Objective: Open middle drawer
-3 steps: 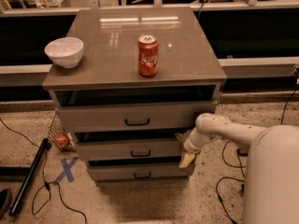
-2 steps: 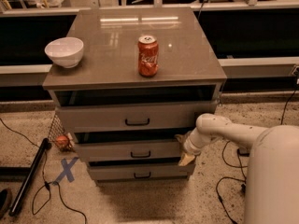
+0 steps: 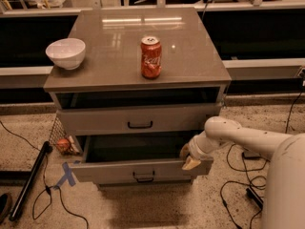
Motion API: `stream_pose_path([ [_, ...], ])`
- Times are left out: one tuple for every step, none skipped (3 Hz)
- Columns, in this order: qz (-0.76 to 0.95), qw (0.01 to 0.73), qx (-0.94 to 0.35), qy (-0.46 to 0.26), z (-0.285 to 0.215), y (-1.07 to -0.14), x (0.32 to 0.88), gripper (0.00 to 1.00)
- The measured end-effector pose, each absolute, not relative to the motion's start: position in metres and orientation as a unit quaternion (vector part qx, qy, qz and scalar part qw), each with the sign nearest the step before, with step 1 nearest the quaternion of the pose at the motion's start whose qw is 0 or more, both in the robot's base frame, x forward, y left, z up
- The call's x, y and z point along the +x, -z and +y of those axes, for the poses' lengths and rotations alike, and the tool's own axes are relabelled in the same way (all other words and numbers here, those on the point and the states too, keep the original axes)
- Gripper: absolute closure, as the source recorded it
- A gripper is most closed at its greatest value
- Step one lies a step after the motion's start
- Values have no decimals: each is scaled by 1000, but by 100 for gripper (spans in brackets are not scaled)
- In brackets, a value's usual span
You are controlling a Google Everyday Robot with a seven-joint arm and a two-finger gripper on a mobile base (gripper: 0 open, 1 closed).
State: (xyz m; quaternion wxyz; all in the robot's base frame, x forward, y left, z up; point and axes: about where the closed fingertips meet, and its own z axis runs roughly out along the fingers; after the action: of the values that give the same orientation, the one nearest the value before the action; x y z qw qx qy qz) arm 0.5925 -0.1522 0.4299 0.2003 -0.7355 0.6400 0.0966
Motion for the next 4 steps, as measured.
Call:
stream_pose_path([
  [640,200,-736,-97,-152,-430,592,28],
  [639,198,-736,-100,-150,-428,591,1],
  [639,197,-737,-100,-150,-428,590,0],
  [634,149,-750,-117,-146,-420,568,5],
])
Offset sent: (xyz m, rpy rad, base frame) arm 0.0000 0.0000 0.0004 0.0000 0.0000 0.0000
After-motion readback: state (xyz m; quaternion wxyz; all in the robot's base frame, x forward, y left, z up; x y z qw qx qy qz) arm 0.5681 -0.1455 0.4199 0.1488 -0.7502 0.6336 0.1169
